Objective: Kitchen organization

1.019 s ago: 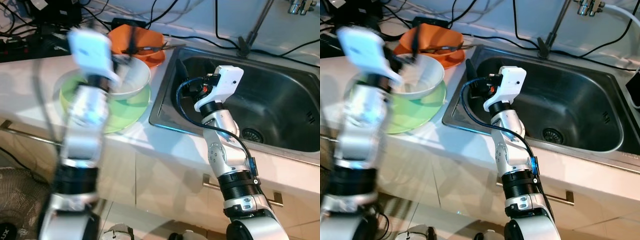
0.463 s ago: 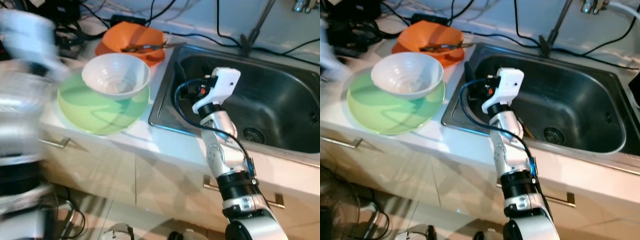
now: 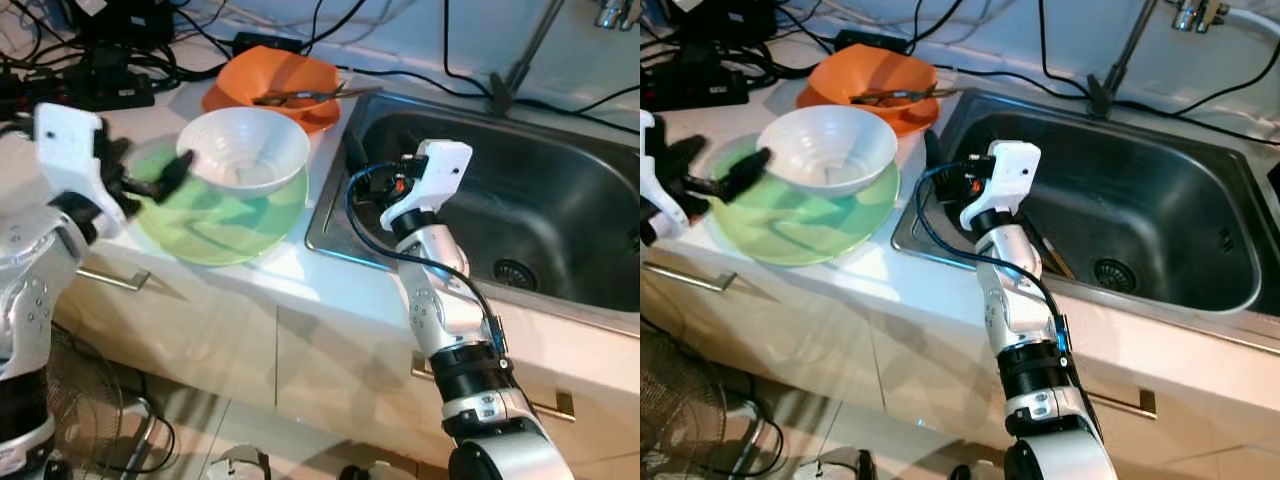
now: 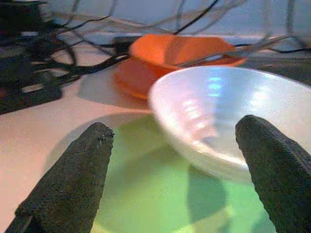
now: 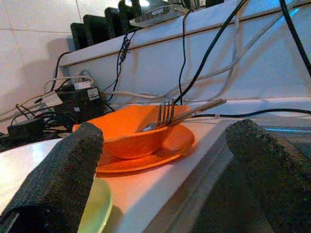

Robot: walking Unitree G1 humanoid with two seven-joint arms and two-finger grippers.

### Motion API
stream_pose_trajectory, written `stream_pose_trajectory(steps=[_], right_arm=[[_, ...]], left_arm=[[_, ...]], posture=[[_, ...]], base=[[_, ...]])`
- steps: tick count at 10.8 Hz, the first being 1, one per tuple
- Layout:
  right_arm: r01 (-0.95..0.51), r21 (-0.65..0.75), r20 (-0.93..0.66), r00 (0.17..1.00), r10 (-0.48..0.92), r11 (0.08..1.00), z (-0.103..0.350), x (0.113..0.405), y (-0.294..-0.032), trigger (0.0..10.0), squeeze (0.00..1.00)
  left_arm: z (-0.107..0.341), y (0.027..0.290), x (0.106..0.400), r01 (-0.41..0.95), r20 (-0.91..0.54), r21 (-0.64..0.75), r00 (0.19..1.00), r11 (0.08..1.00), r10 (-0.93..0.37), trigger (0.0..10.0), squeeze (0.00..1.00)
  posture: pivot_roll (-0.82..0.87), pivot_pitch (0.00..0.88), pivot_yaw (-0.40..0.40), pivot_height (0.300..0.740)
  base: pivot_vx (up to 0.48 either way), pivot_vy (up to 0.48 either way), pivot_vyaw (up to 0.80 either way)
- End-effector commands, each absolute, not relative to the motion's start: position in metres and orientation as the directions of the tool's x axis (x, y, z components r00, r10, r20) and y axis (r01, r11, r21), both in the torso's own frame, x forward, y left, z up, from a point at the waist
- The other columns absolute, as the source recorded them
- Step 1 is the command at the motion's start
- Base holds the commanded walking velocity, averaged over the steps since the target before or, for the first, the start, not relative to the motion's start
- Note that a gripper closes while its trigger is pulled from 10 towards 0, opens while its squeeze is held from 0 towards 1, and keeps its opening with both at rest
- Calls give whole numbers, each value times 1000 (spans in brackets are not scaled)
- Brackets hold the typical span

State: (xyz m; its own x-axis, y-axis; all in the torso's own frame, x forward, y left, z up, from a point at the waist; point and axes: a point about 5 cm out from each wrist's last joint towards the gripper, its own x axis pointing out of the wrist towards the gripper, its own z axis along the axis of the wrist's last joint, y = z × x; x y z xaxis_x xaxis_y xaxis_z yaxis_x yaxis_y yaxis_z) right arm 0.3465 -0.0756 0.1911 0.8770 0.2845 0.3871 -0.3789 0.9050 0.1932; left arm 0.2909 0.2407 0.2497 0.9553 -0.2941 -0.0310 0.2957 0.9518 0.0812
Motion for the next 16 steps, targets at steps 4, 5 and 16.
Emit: stream_pose_trajectory(steps=[4,5,16], right_arm=[[-361,168,402,875,270,917,196,352,-85,10000,0],[-360,148,413,869,274,921,201,354,-87,10000,0],[-214,62,388,905,174,975,198,352,-137,10000,0]], left_arm=[[234,227,291,352,-70,22,934,936,-350,10000,0],[230,224,295,339,-63,-6,939,941,-339,10000,0],[216,192,304,367,-46,-75,928,927,-371,10000,0]], posture=[[130,0,-56,740],[113,0,-55,740],[60,0,-63,740]], base=[[0,0,0],[0,0,0],[0,0,0]])
